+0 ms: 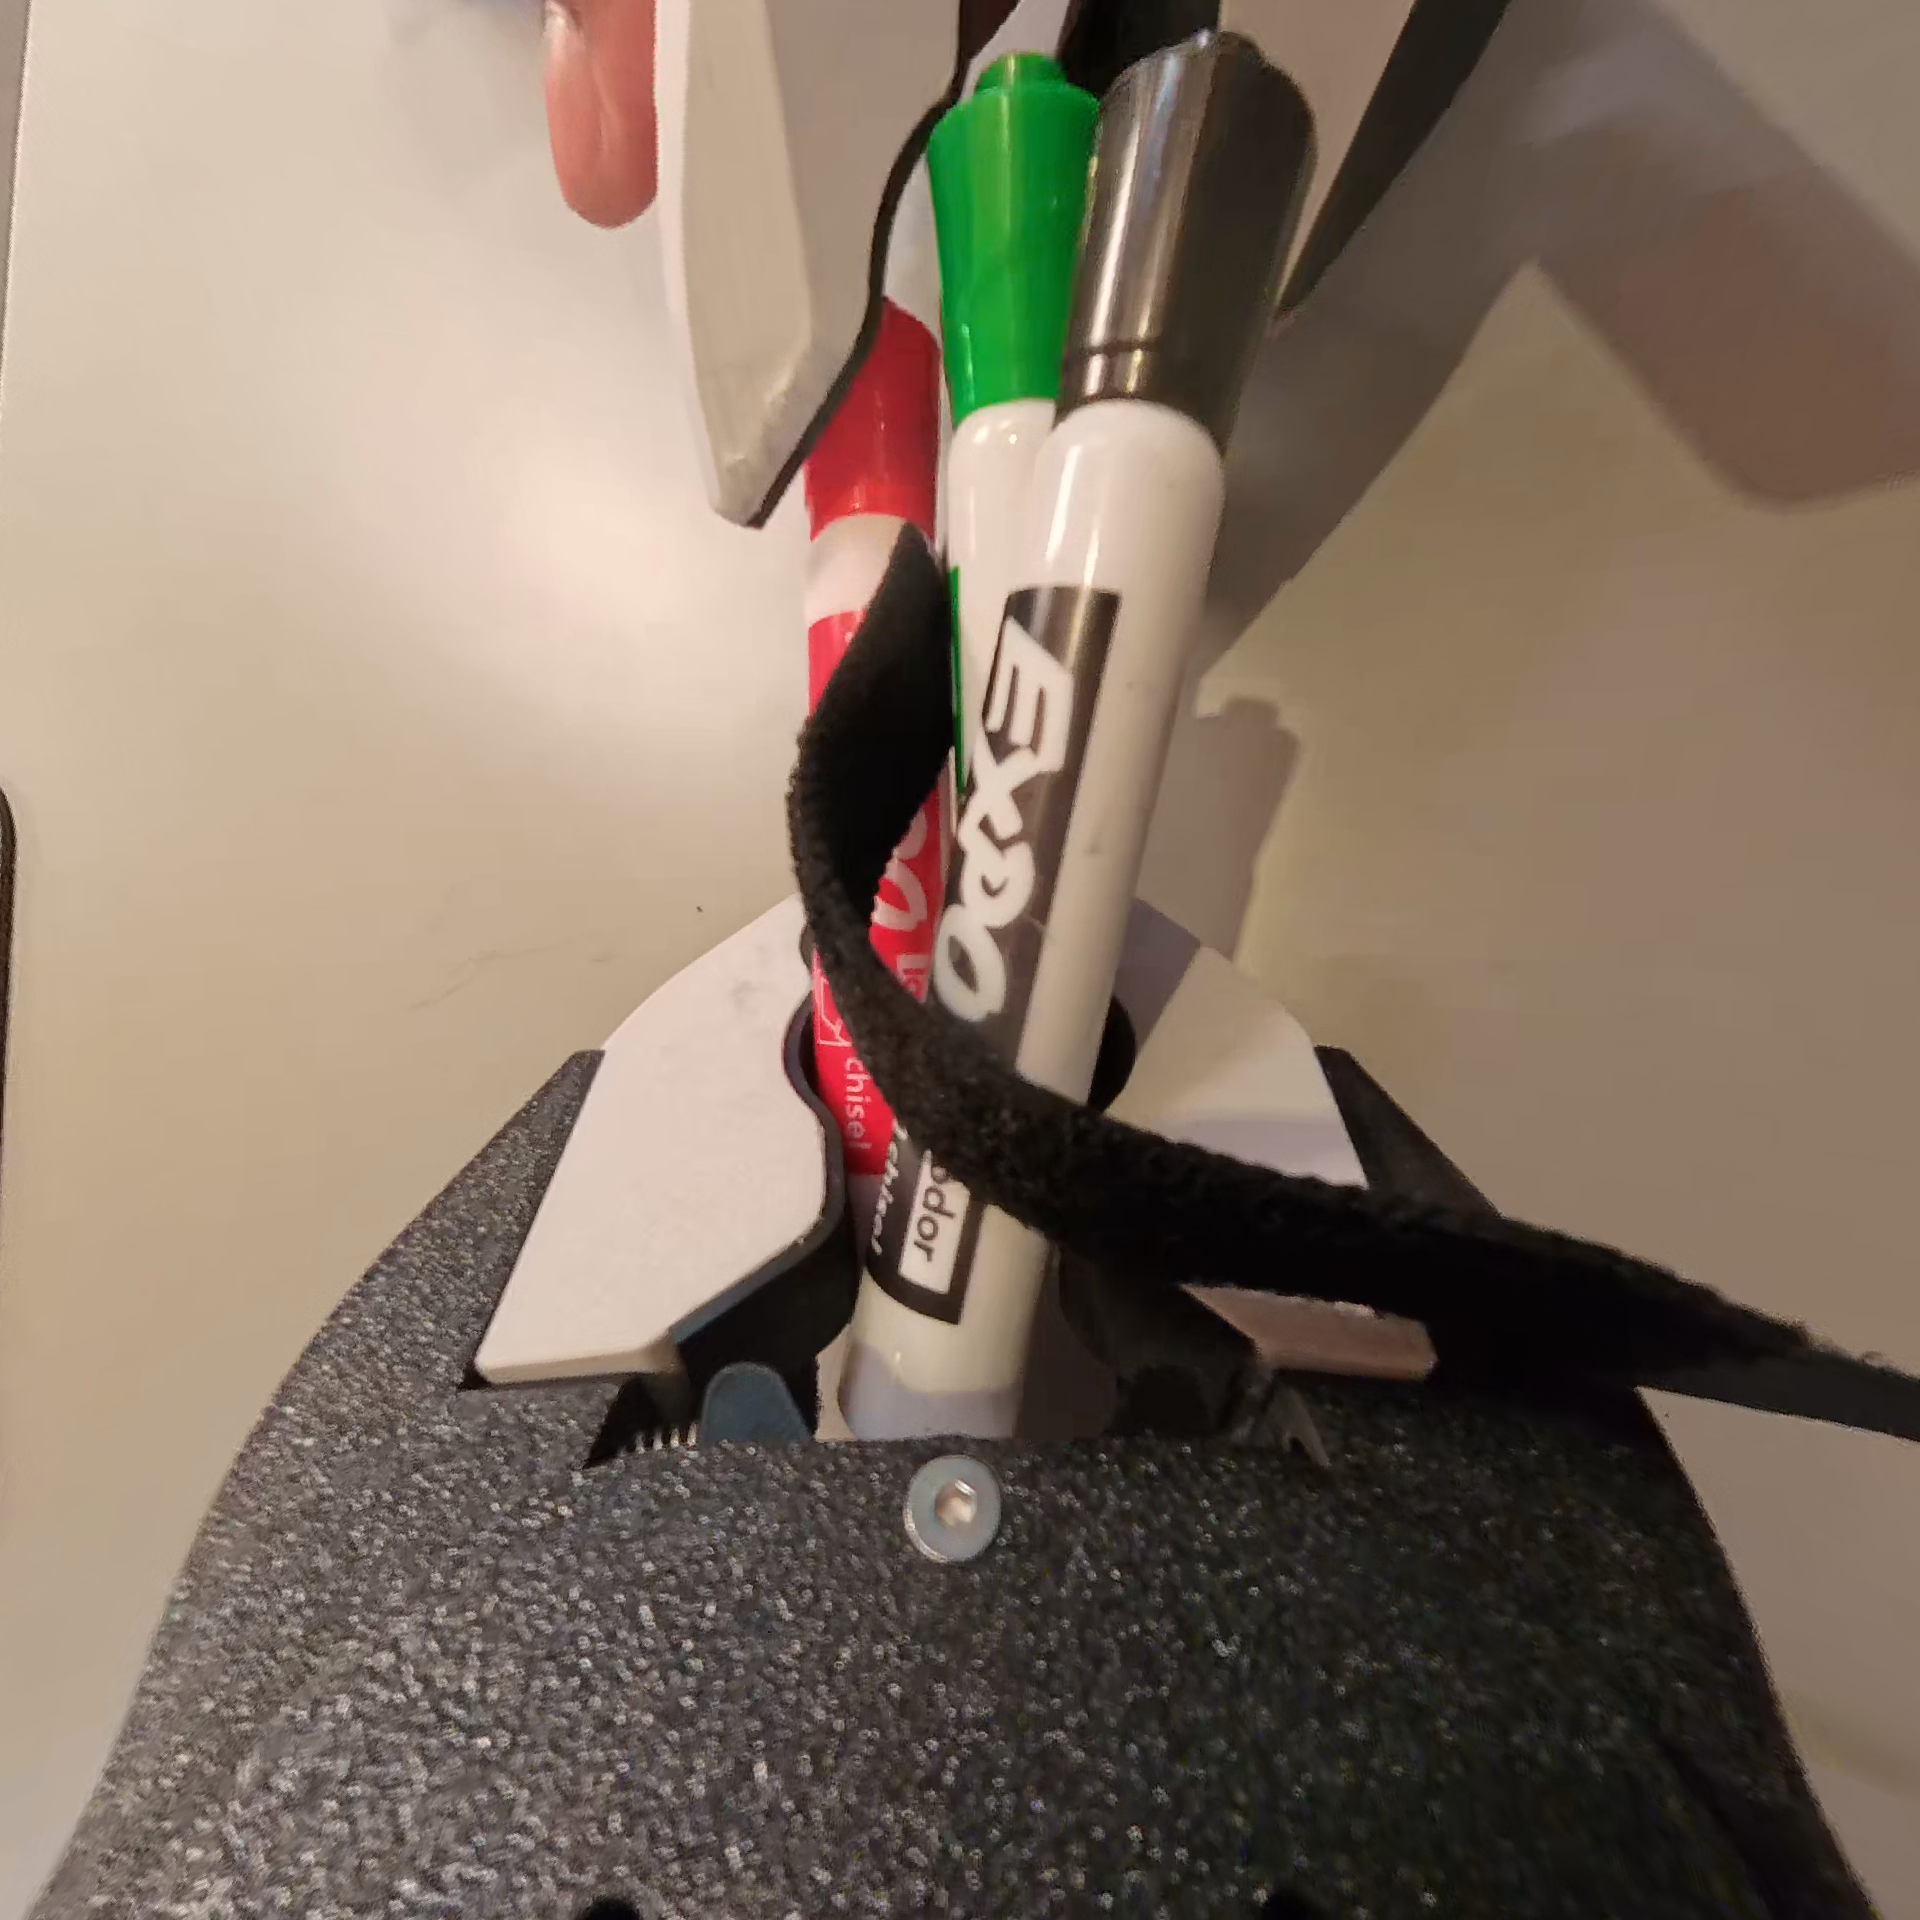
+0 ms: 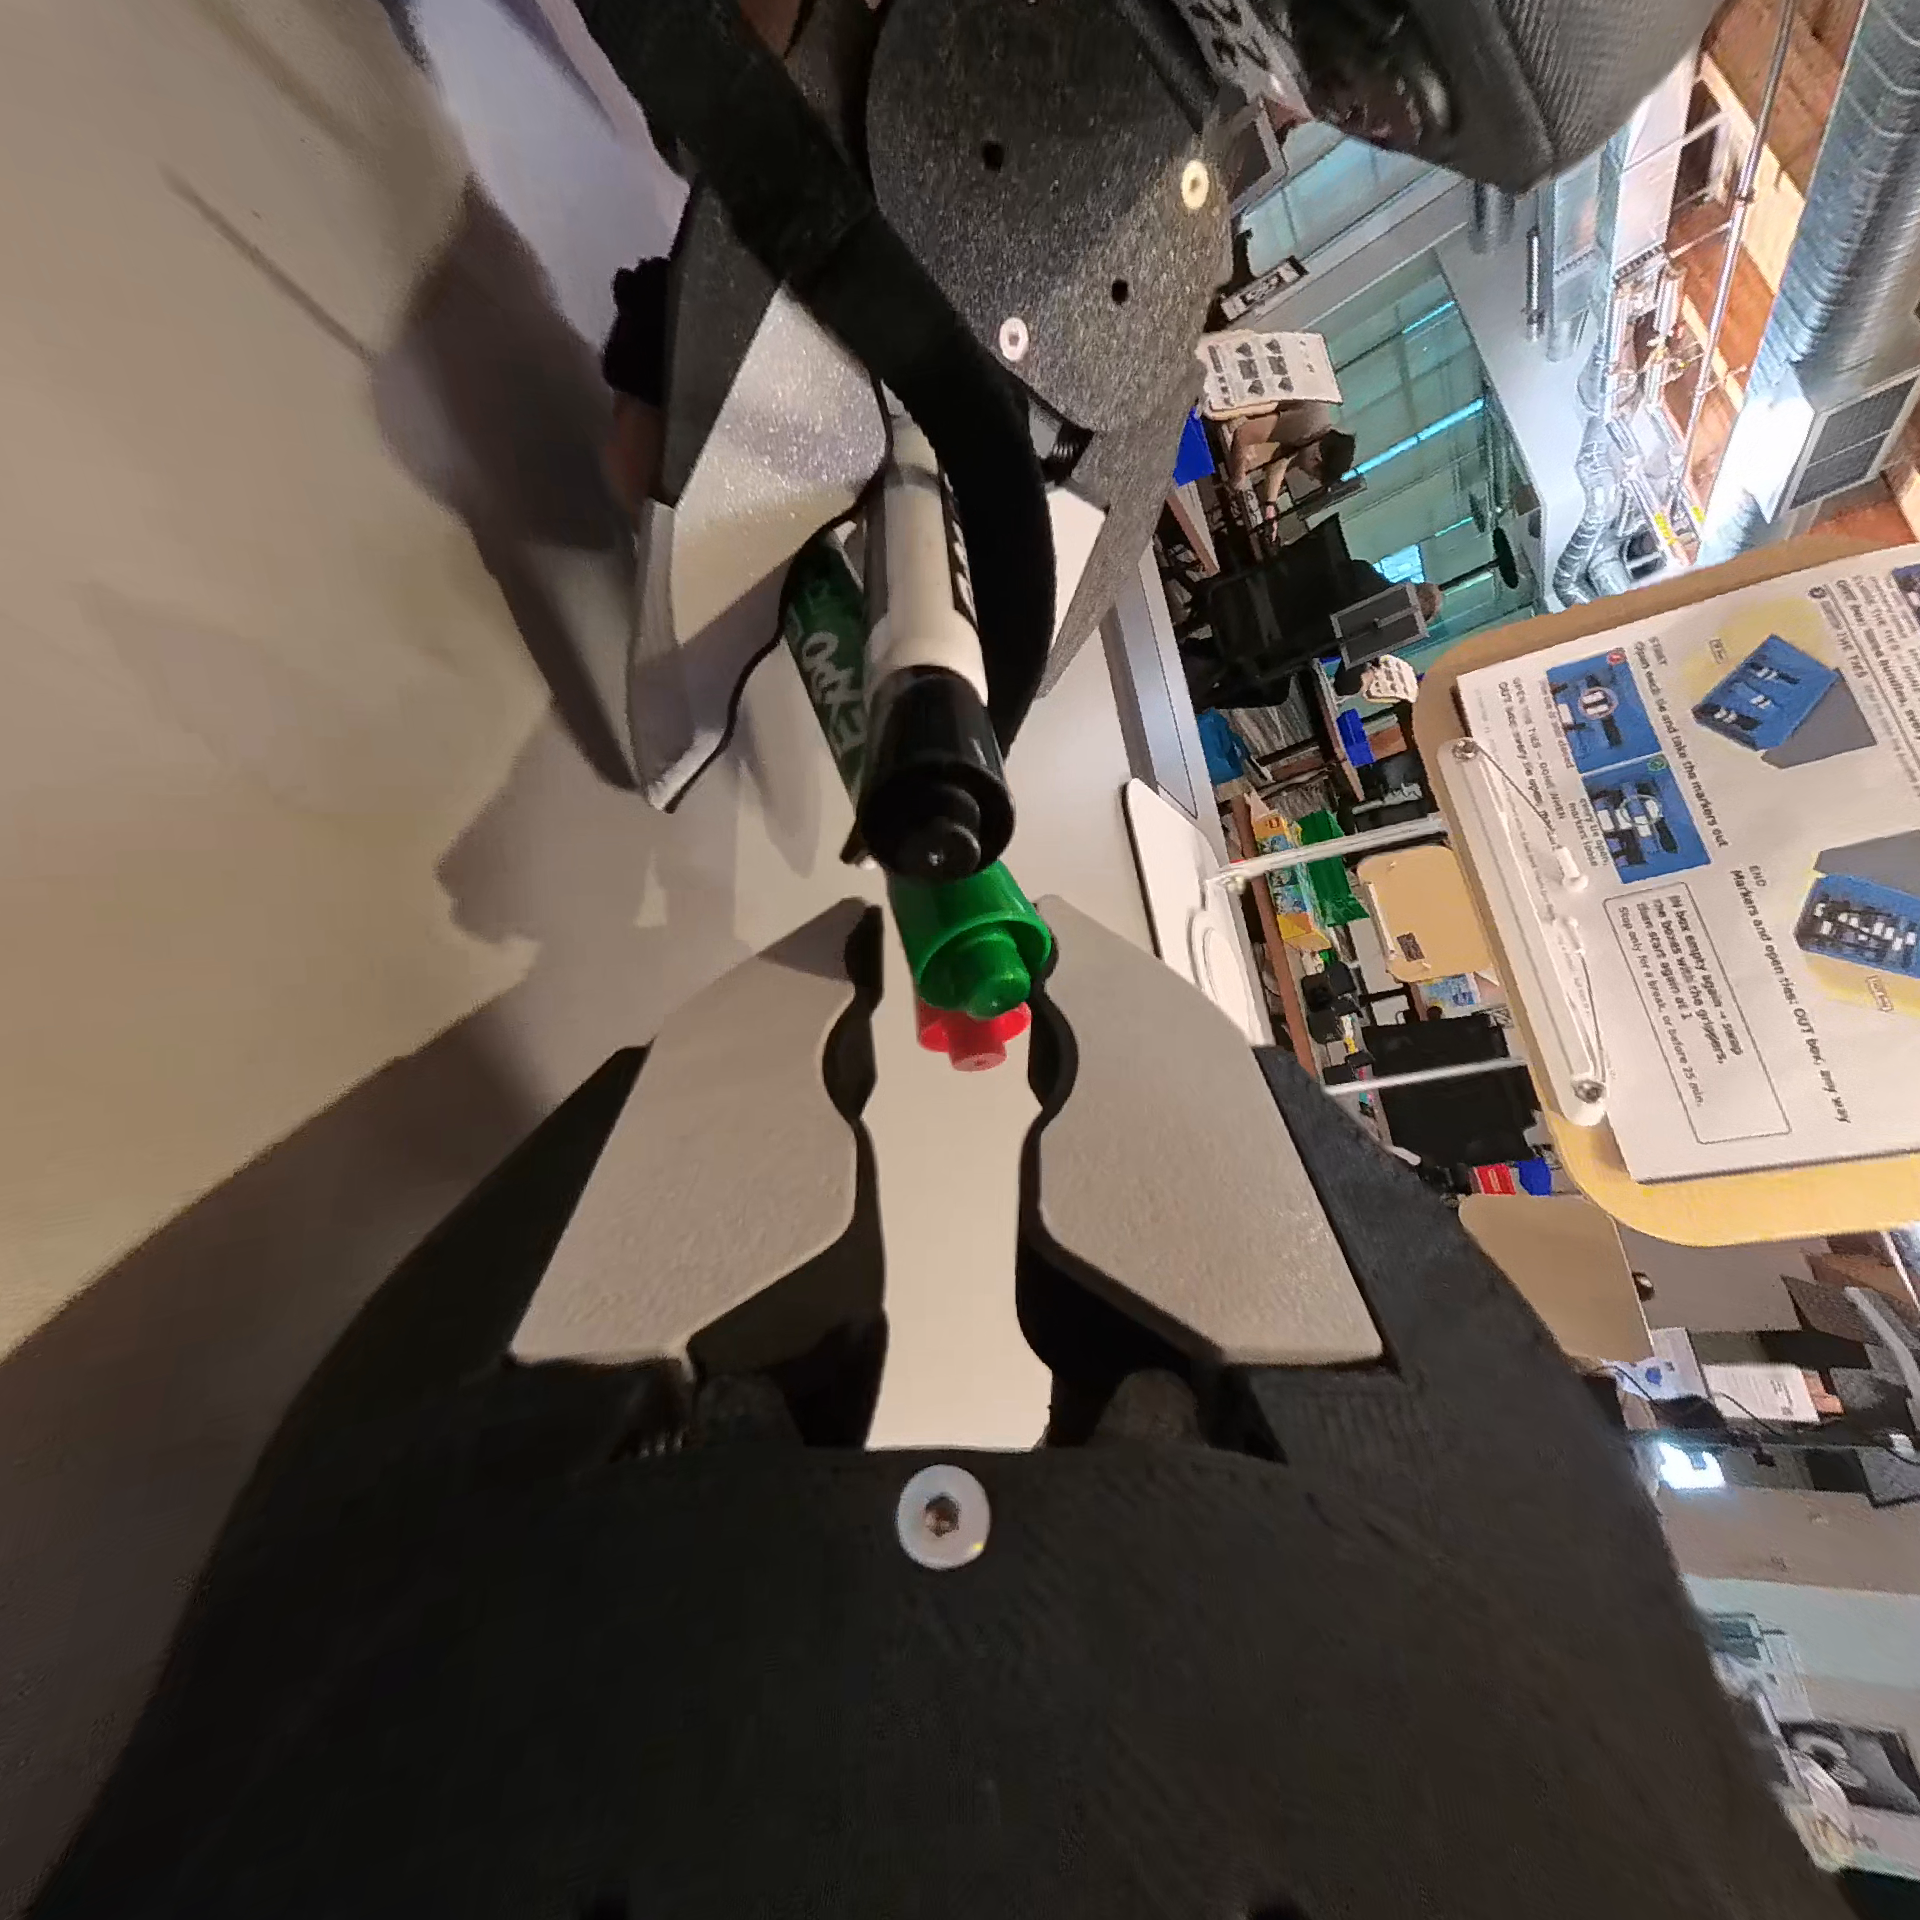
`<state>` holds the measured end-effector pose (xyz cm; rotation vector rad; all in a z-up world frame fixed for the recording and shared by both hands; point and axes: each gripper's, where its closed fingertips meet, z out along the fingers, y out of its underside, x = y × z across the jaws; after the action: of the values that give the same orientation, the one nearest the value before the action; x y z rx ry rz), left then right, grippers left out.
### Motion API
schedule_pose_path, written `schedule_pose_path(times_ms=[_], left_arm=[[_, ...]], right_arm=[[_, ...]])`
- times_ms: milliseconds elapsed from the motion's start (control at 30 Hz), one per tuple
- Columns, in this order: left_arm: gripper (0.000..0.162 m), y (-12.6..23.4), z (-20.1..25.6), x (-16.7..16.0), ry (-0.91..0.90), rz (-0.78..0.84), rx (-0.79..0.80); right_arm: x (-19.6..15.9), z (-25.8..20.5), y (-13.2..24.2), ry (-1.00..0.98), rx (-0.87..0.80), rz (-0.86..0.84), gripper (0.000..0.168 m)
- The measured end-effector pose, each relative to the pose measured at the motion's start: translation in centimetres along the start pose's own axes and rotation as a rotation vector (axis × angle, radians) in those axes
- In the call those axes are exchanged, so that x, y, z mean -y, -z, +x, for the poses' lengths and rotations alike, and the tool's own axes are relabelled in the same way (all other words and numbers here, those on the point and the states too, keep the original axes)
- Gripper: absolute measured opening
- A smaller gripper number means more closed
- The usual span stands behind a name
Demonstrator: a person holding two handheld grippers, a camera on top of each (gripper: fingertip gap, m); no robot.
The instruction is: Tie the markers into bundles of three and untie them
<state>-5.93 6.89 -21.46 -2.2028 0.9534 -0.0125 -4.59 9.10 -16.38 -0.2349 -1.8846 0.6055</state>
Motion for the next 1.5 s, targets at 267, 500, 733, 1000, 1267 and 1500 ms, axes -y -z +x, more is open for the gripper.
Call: schedule_pose_path(times_ms=[267, 500, 733, 1000, 1267, 1500], left_arm=[[0.044, -0.3, -0.2, -0.1, 0.015, 0.022, -0.001], [0.044, -0.4, -0.1, 0.0, 0.027, 0.030, -0.014], [0.044, -0.3, -1.0, -0.2, 0.067, 0.022, 0.031], [0.044, -0.6, -1.1, -0.3, 0.084, 0.001, 0.039], [0.044, -0.7, -0.6, 0.2, 0.086, 0.016, 0.014], [0.044, -0.8, -0.5, 0.0, 0.091, 0.012, 0.004]], right_arm=[[-0.8, 0.2, -0.3, 0.026, -0.009, -0.071, 0.020], [-0.9, 0.2, -0.2, 0.032, -0.001, -0.062, 0.020], [0.0, 0.3, 1.6, -0.009, 0.069, 0.066, 0.043], [1.9, 0.0, 1.2, 0.073, 0.001, 0.068, 0.037], [2.3, 0.5, 1.4, 0.047, -0.028, 0.098, 0.020], [2.4, 0.6, 1.7, 0.017, -0.004, 0.123, 0.020]])
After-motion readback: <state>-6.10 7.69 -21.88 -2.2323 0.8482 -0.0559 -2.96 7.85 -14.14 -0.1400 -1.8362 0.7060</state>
